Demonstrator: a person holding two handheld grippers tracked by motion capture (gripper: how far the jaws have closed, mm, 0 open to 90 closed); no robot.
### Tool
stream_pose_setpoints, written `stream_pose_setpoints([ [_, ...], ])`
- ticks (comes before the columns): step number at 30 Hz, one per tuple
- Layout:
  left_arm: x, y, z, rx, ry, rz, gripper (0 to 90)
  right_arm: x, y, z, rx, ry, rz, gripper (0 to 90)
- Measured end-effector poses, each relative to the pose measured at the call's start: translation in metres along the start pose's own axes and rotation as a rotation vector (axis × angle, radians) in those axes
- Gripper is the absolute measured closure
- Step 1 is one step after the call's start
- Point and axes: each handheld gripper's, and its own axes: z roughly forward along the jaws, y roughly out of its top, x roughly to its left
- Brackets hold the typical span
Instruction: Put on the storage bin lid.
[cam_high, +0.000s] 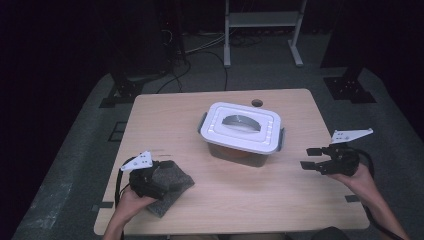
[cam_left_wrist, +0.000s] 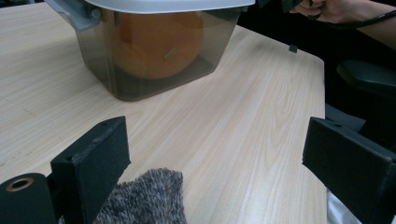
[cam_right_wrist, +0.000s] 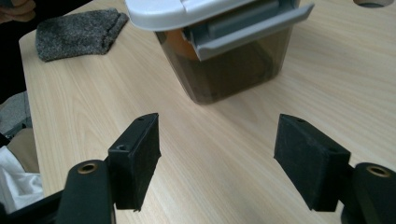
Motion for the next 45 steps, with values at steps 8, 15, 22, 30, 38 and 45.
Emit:
stream_pose_setpoints([
  [8, 0.000, 0.000, 0.000, 0.002, 0.000, 0.002, 6.5, 0.000, -0.012, -0.001, 0.008, -0.002, 0.016, 29.6],
  [15, 0.000, 0.000, 0.001, 0.001, -0.002, 0.002, 6.5, -0.001, -0.022, -0.003, 0.006, -0.001, 0.031, 29.6],
  [22, 0.000, 0.000, 0.001, 0.002, -0.004, 0.001, 6.5, 0.000, -0.032, -0.002, 0.012, 0.002, 0.046, 29.6],
  [30, -0.001, 0.000, 0.002, 0.004, -0.006, 0.001, 6.5, 0.001, -0.042, -0.002, 0.017, 0.007, 0.062, 29.6],
  [38, -0.001, 0.000, 0.003, 0.004, -0.008, 0.000, 6.5, 0.003, -0.050, -0.002, 0.018, 0.013, 0.074, 29.5],
  [45, -0.001, -0.001, 0.003, 0.004, -0.009, -0.001, 6.5, 0.006, -0.056, -0.002, 0.017, 0.019, 0.083, 29.6],
])
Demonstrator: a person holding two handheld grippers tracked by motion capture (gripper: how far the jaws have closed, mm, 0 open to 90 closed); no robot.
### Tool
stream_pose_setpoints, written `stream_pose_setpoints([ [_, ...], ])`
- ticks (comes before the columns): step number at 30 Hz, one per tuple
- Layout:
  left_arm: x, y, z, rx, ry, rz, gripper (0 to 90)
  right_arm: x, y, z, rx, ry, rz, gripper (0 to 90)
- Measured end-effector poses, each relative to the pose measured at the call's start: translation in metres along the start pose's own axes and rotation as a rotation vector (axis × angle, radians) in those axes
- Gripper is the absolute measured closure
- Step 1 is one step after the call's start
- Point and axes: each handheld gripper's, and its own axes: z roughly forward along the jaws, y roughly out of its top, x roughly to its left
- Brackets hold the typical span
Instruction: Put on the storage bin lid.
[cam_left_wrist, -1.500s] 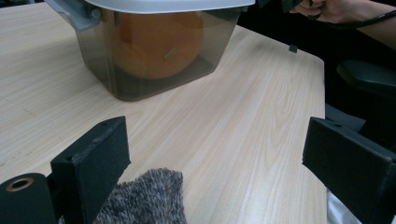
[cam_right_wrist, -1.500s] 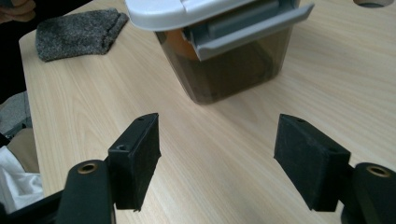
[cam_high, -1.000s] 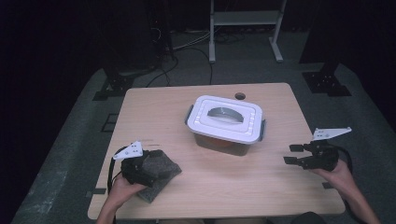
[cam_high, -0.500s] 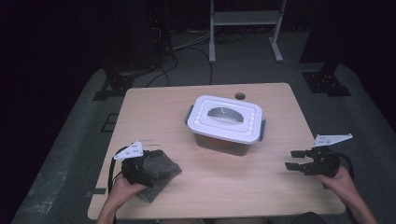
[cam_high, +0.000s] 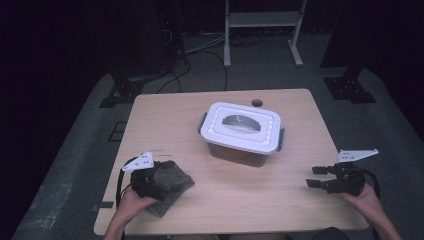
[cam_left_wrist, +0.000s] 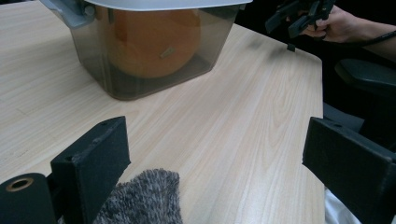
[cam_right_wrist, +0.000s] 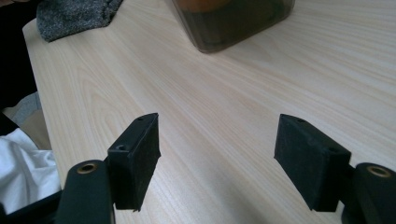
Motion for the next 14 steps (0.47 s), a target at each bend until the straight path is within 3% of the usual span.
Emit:
stream_pose_setpoints([
  [14, -0.0009, 0.0008, 0.0014, 0.002, -0.004, 0.003, 6.5, 0.0043, -0.0063, 0.0009, -0.001, 0.008, -0.003, 29.2],
])
